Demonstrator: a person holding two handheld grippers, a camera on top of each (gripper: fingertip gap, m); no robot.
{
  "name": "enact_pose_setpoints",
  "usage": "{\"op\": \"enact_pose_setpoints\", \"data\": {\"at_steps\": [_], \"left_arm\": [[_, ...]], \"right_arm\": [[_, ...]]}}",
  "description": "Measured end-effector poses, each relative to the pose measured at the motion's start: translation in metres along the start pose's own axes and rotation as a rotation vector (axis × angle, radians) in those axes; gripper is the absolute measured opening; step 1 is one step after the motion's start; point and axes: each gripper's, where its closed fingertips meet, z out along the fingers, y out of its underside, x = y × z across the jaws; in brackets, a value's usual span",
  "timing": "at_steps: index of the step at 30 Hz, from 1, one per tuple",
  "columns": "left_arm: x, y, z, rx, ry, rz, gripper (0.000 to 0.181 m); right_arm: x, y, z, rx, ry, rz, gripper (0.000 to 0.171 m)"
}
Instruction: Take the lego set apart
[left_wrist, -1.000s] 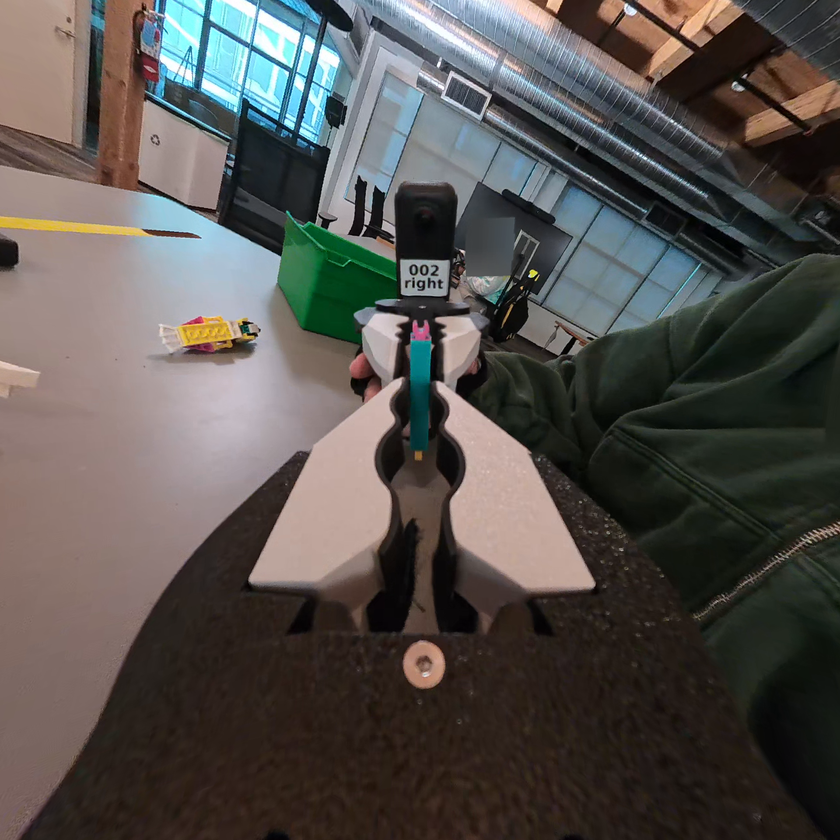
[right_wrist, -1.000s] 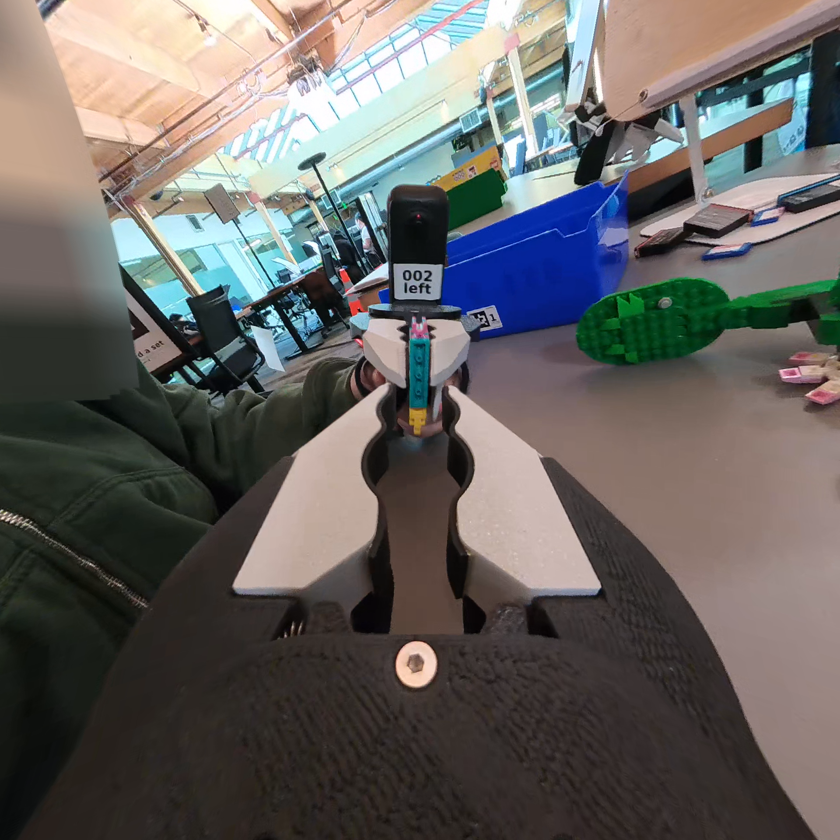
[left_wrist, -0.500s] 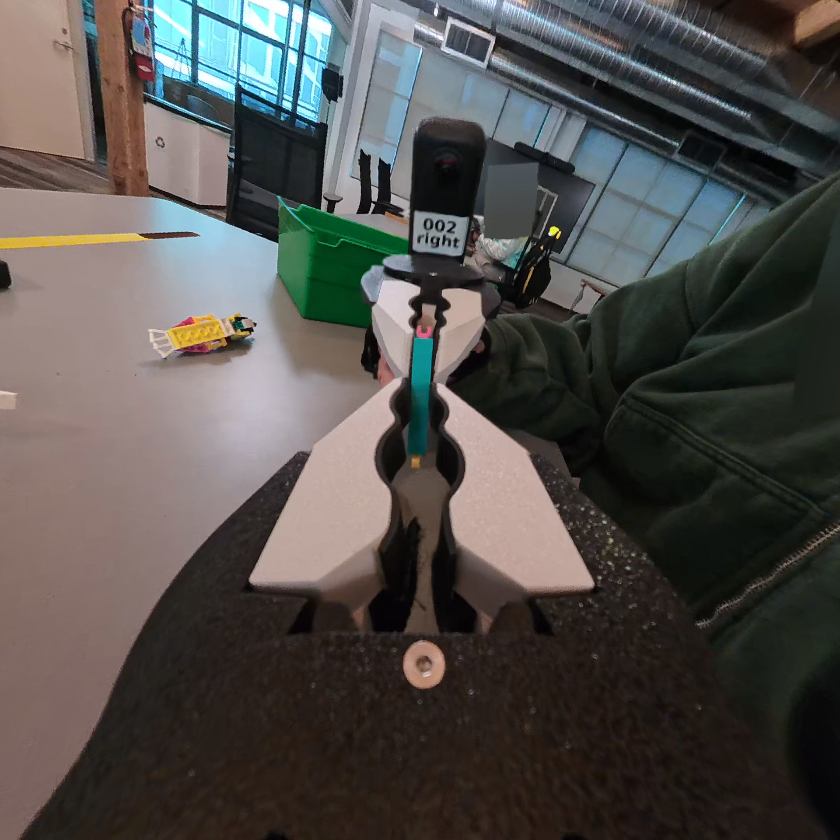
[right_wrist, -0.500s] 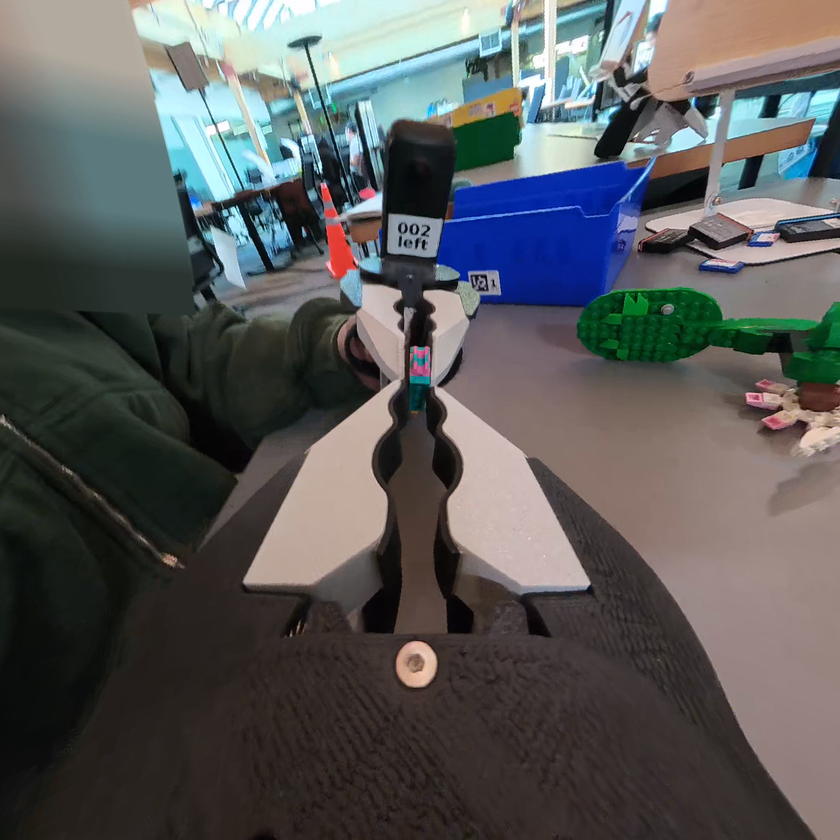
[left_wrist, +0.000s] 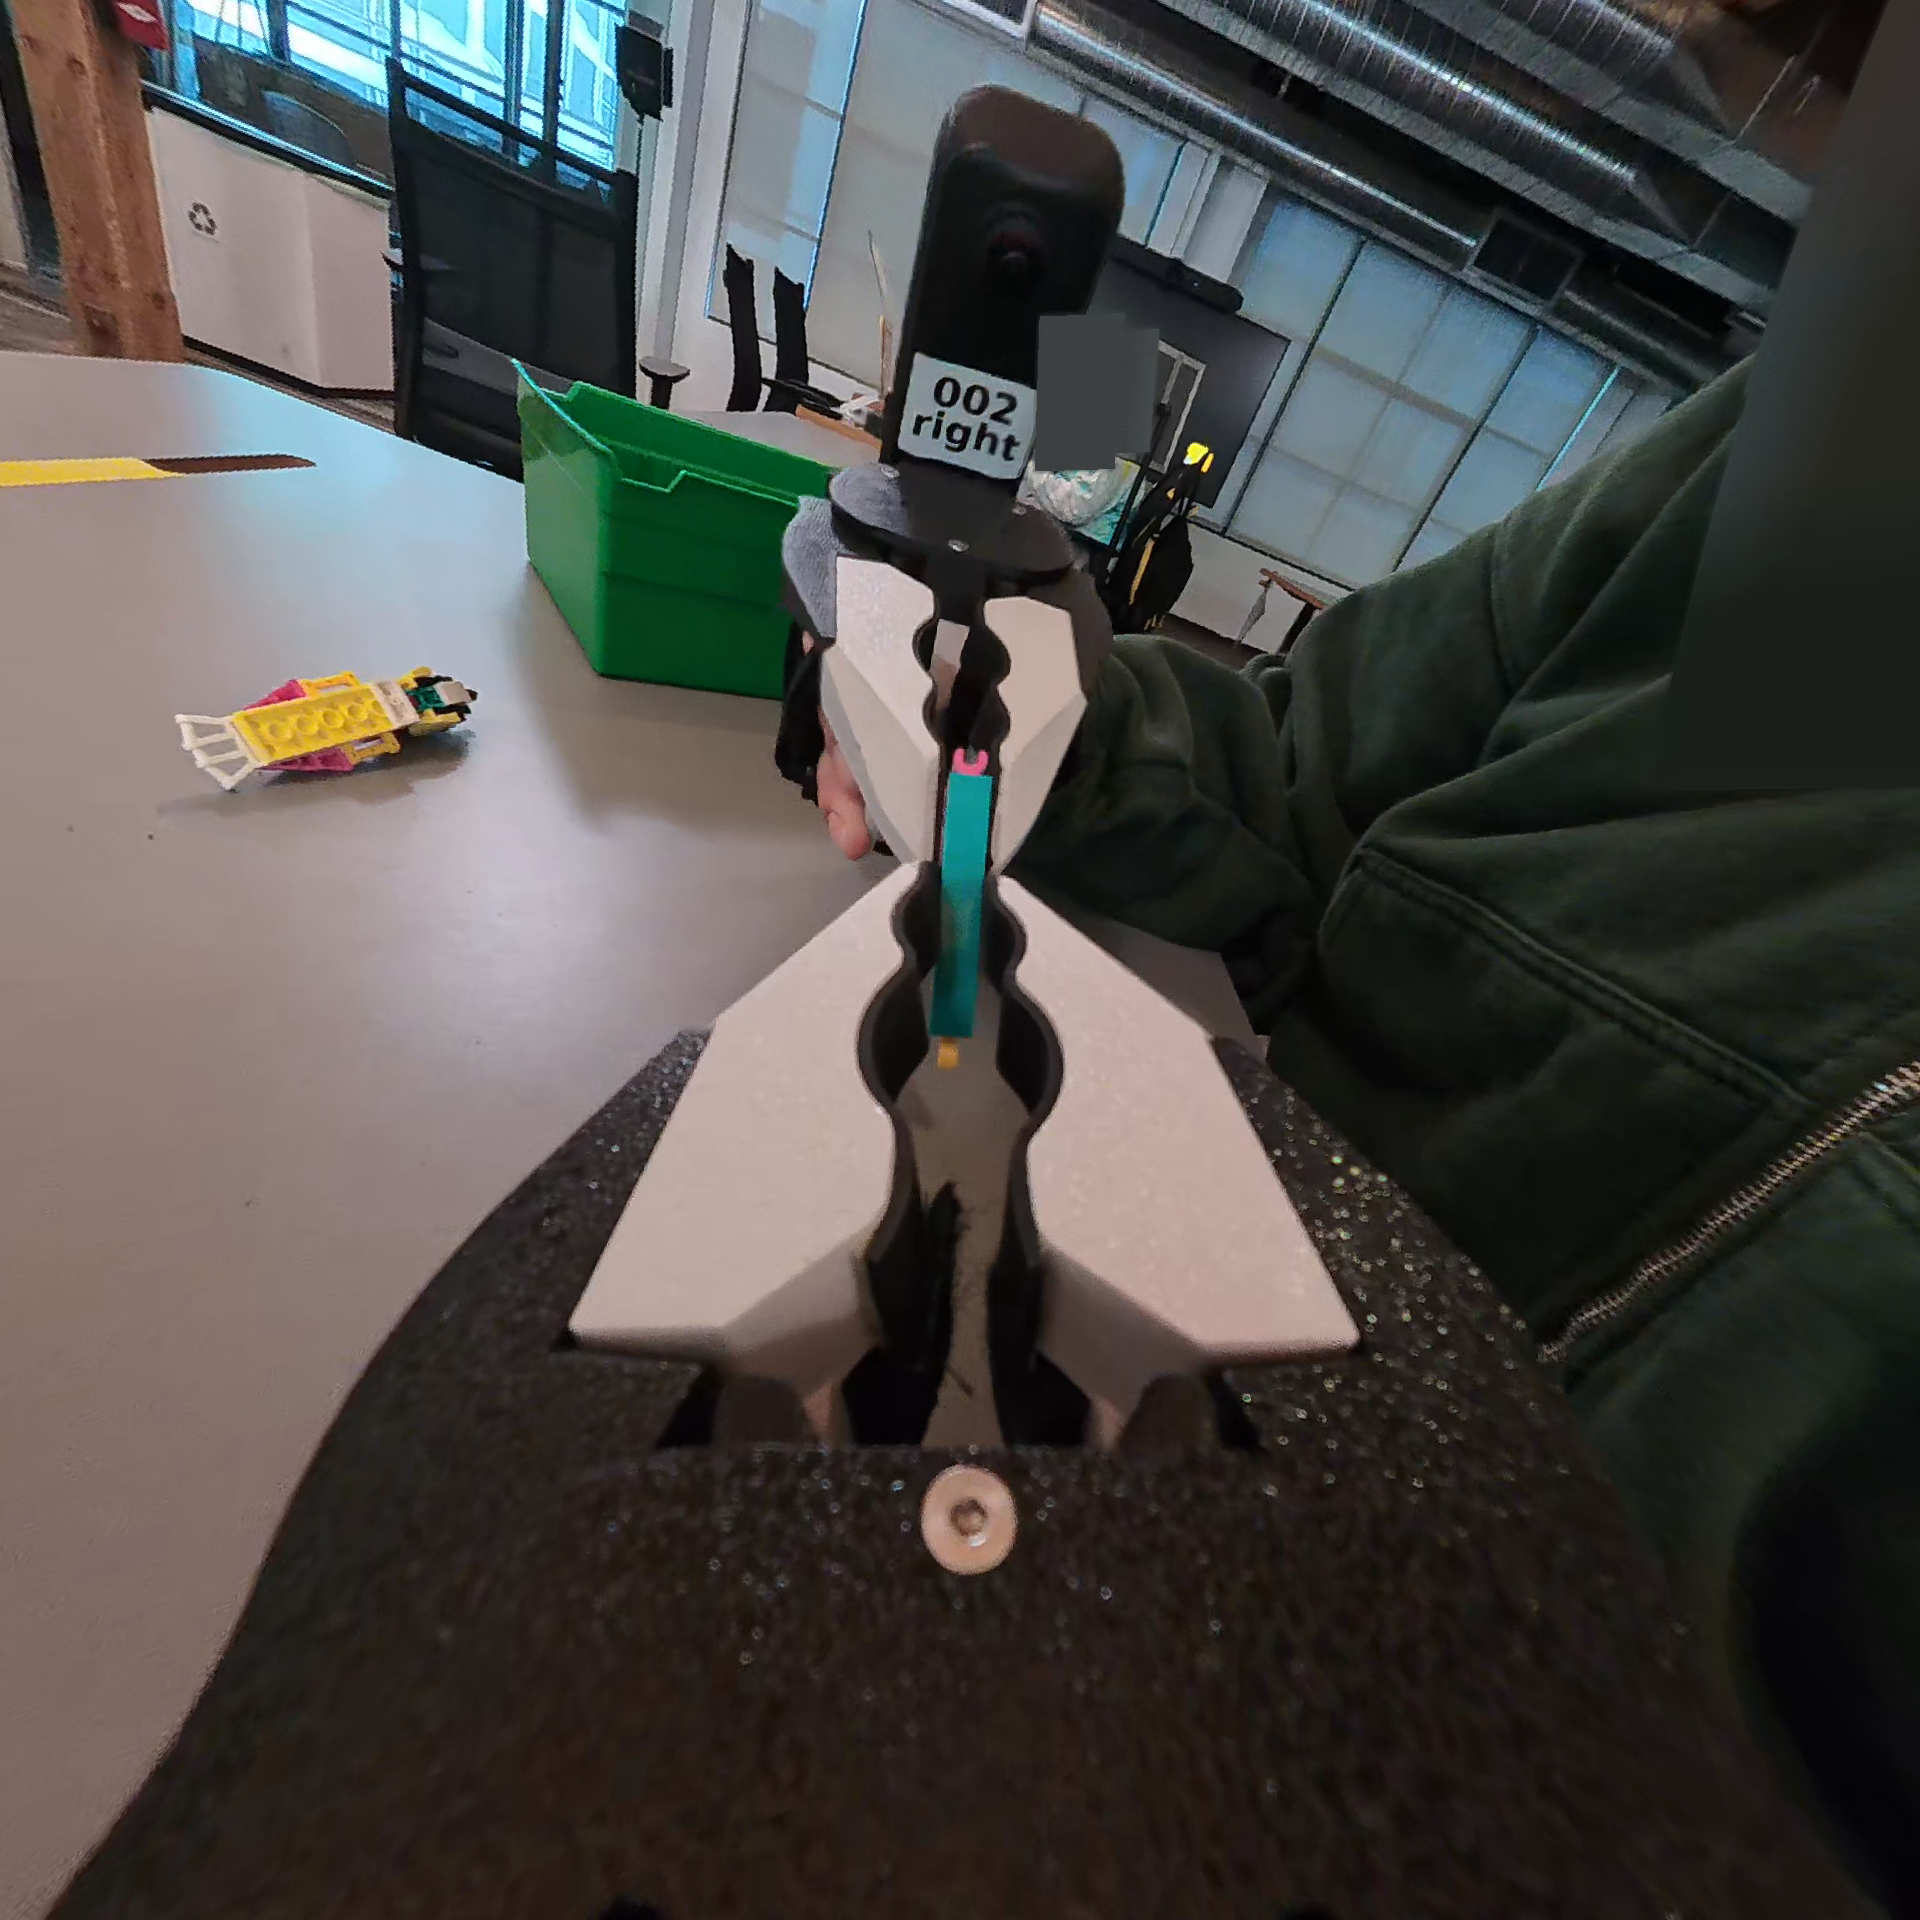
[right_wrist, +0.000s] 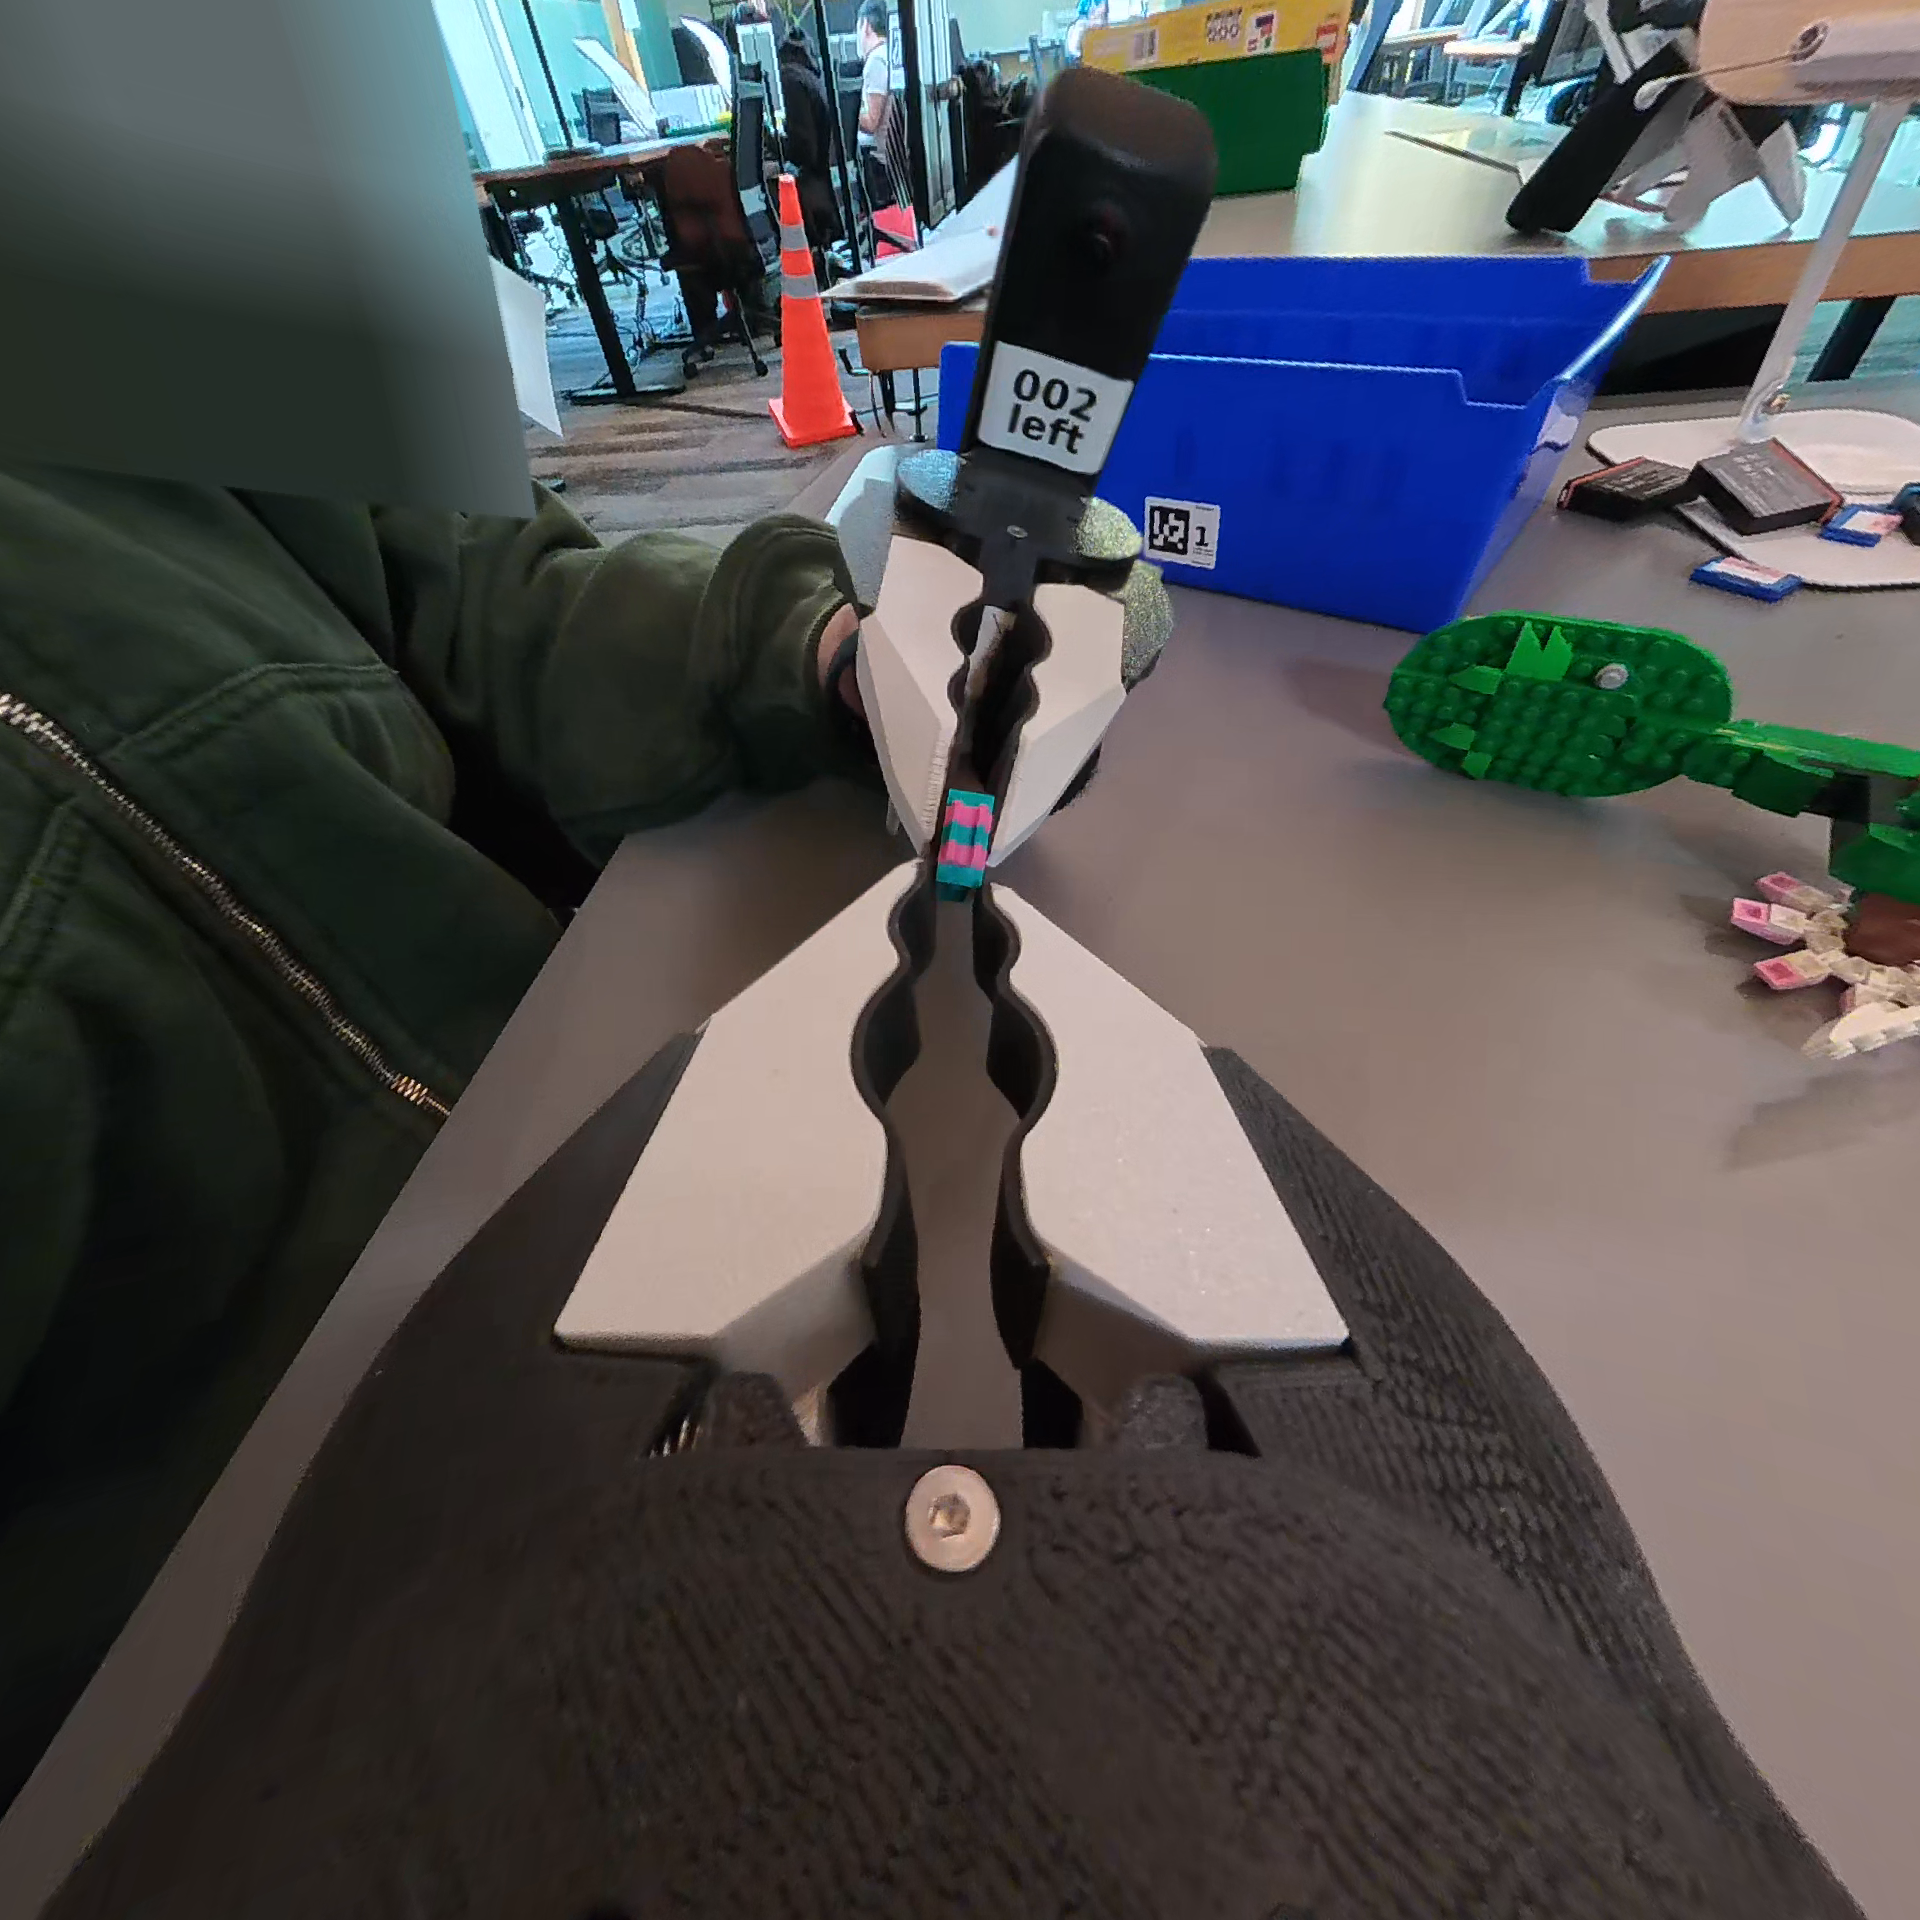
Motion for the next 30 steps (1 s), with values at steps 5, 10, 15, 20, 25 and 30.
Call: {"op": "enact_pose_setpoints", "data": {"at_steps": [5,10,15,20,25,30], "left_arm": [[0.011,0.003,0.003,-0.009,0.109,-0.102,0.006],[0.030,0.002,0.005,-0.002,0.298,-0.268,0.006],[0.032,-0.005,0.002,0.047,0.366,-0.352,0.006],[-0.005,-0.027,-0.009,0.241,0.120,-0.251,0.006],[-0.012,-0.030,-0.011,0.266,0.057,-0.218,0.006],[-0.011,-0.013,0.002,0.131,-0.007,-0.117,0.006]], "right_arm": [[-0.012,0.001,-0.002,-0.015,-0.051,-0.040,0.005],[-0.030,-0.004,-0.004,0.028,-0.155,-0.065,0.004],[-0.034,-0.012,-0.004,0.104,-0.189,-0.039,0.004],[0.010,-0.029,0.001,0.313,0.005,0.207,0.008],[0.021,-0.035,0.002,0.390,0.036,0.313,0.006],[0.022,-0.033,0.007,0.384,0.052,0.354,0.005]]}}
